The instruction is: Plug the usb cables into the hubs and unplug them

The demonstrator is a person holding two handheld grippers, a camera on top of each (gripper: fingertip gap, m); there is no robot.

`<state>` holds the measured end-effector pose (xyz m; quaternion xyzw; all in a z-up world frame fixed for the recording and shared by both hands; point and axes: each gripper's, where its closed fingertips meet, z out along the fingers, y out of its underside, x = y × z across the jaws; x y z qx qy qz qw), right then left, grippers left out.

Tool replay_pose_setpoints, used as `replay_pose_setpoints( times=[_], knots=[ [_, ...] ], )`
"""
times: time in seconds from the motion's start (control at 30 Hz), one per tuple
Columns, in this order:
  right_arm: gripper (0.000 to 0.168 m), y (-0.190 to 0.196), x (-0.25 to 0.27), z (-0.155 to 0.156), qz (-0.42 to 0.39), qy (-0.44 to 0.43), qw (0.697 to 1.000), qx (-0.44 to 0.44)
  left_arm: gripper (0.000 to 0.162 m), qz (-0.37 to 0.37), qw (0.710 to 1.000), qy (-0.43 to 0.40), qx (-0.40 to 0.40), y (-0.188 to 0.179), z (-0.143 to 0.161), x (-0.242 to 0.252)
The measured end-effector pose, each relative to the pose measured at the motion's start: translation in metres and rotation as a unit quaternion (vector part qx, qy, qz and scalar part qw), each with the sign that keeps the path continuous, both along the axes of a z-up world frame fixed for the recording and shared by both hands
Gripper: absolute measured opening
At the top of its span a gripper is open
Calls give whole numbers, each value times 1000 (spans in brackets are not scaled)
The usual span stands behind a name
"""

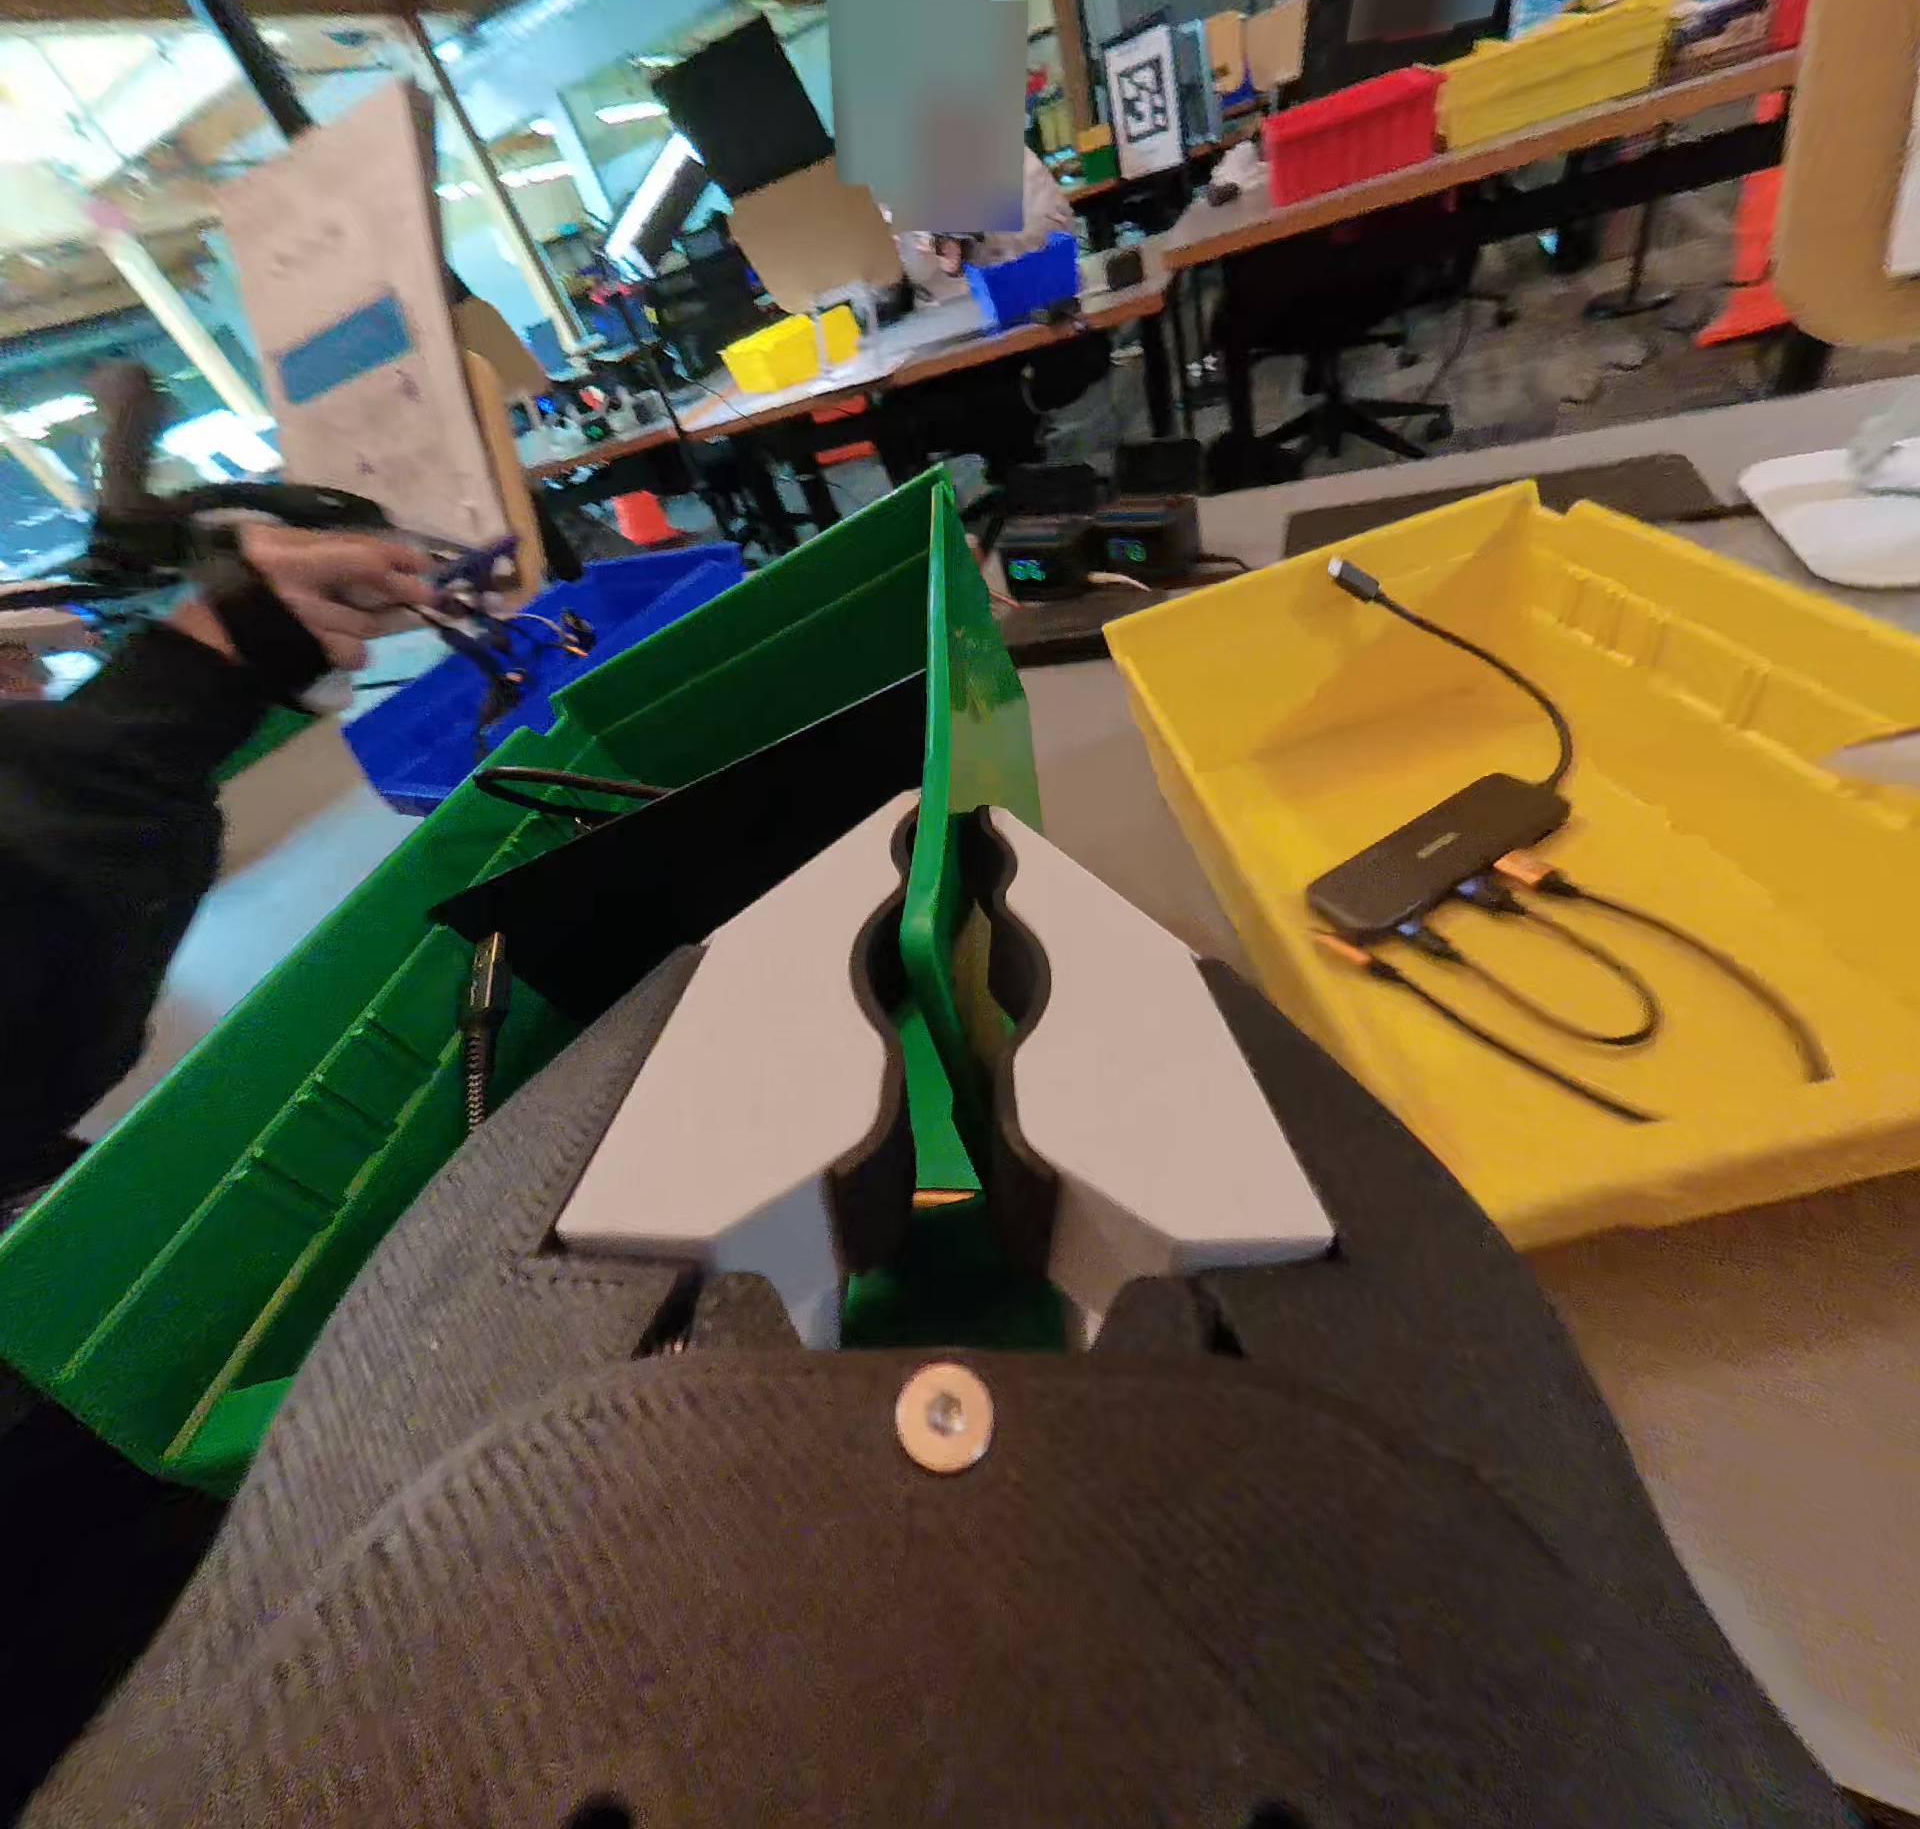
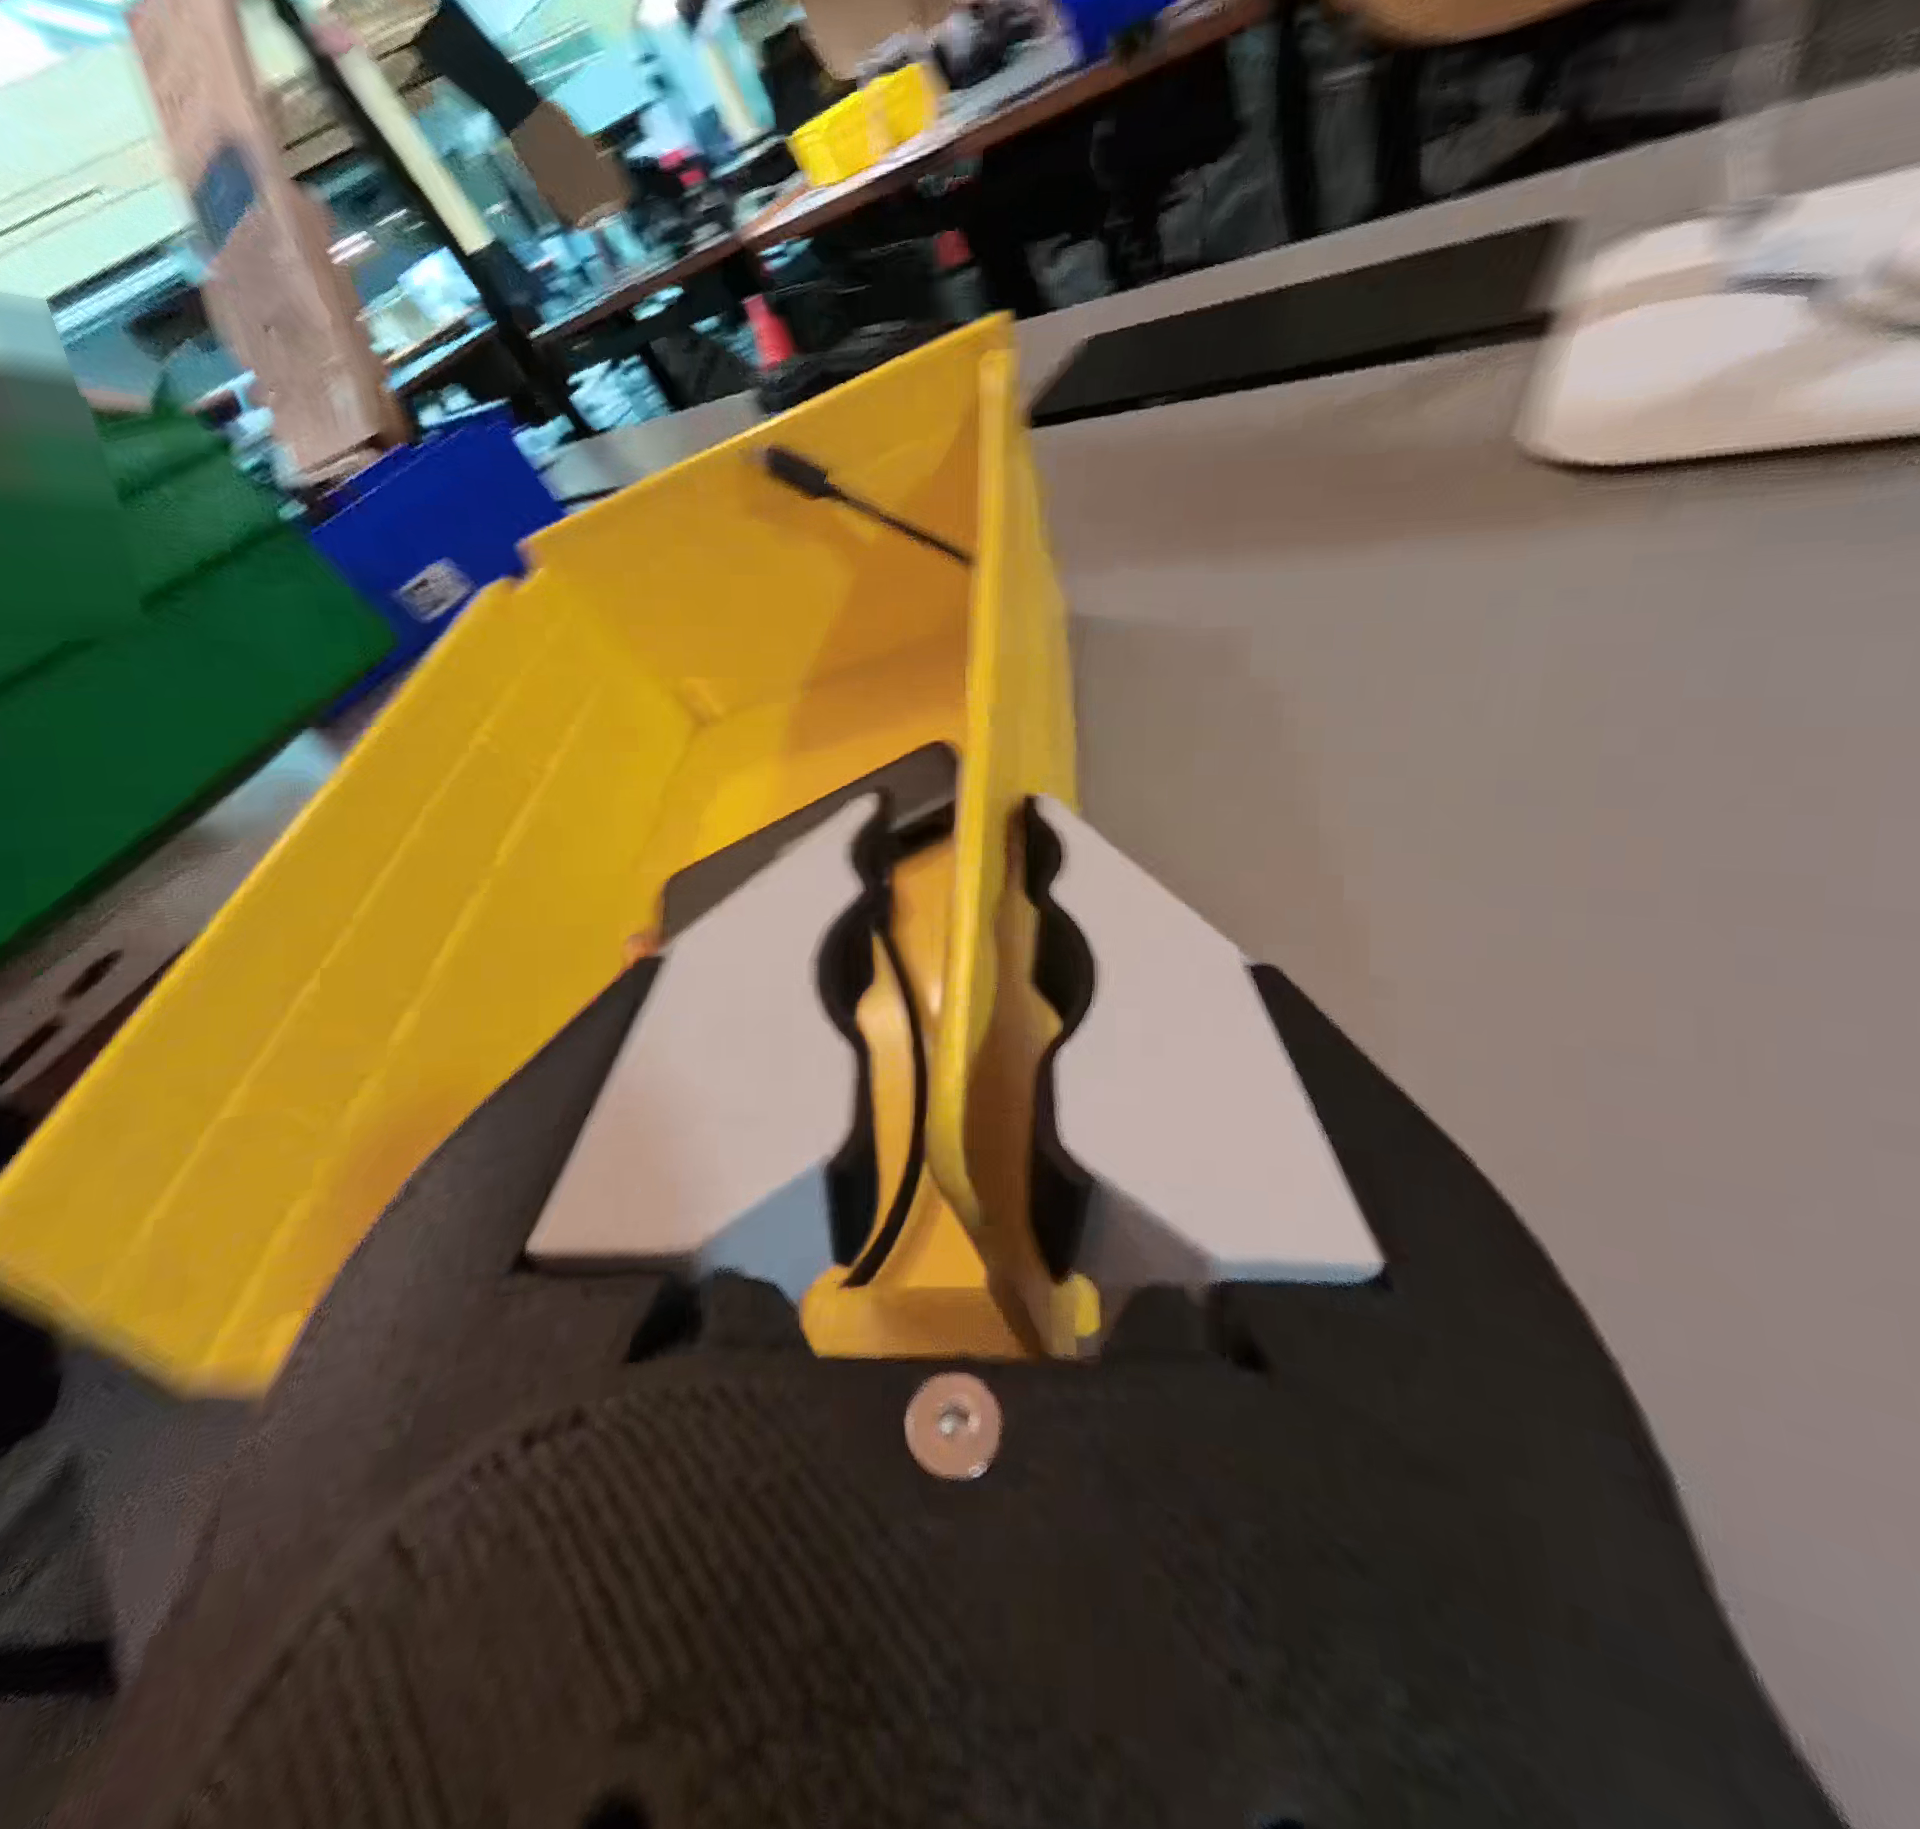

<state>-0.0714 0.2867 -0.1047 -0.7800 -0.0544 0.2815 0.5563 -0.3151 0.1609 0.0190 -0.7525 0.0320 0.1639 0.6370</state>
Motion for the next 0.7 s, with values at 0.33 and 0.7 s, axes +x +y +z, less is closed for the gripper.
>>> replay_pose_setpoints(
  times=[0.33,0.7],
  knots=[
    [80,-53,-128,39,195,-69,976,68,0,4,998,8,66,-38,60,-6],
    [76,-65,126,32,85,-115,984,109,0,-236,970,5,52,-20,66,180]
  ],
)
